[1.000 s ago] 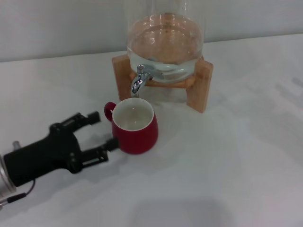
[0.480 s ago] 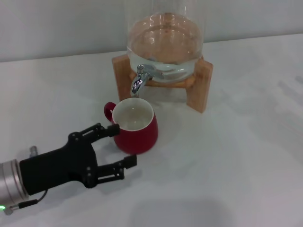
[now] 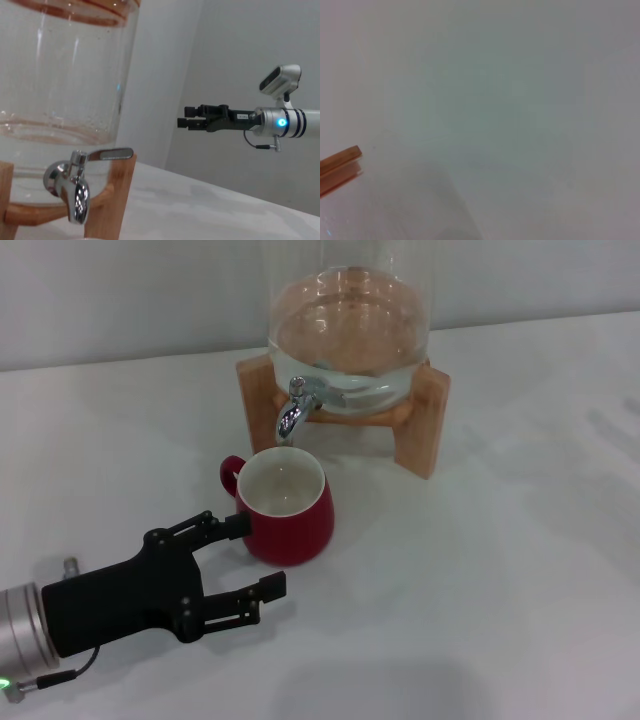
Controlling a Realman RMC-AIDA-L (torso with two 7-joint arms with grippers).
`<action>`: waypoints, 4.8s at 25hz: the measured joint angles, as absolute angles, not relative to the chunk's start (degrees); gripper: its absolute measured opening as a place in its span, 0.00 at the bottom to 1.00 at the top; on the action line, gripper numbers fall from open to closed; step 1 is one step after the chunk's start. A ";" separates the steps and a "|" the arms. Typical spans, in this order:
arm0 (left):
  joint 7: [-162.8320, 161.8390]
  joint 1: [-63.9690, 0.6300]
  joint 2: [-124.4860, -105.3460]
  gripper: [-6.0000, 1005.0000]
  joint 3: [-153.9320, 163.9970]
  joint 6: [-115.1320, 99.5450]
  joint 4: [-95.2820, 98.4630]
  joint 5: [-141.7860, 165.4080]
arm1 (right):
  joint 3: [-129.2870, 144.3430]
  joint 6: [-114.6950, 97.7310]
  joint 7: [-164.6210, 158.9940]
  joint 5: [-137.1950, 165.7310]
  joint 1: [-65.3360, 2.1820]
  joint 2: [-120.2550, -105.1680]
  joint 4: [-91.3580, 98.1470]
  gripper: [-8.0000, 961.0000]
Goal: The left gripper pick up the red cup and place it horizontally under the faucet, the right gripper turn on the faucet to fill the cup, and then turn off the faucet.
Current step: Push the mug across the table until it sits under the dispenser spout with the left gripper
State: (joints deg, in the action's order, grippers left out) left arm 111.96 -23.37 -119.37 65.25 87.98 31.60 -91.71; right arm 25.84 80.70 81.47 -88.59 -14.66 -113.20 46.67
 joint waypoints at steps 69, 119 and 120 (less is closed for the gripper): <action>107.19 -23.16 -119.09 0.88 62.39 77.65 30.85 -92.51 | 25.75 80.71 81.47 -88.50 -13.53 -113.20 46.58 0.80; 108.76 -25.08 -119.69 0.88 68.82 73.68 29.36 -94.07 | 25.75 80.92 81.56 -88.49 -13.27 -113.46 46.58 0.80; 108.76 -24.96 -119.69 0.88 69.78 73.83 29.36 -94.66 | 25.75 80.86 81.56 -88.50 -13.27 -113.46 46.59 0.80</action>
State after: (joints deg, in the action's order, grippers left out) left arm 108.76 -24.96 -119.69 69.78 73.83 29.36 -94.66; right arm 25.75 80.86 81.56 -88.50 -13.27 -113.46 46.59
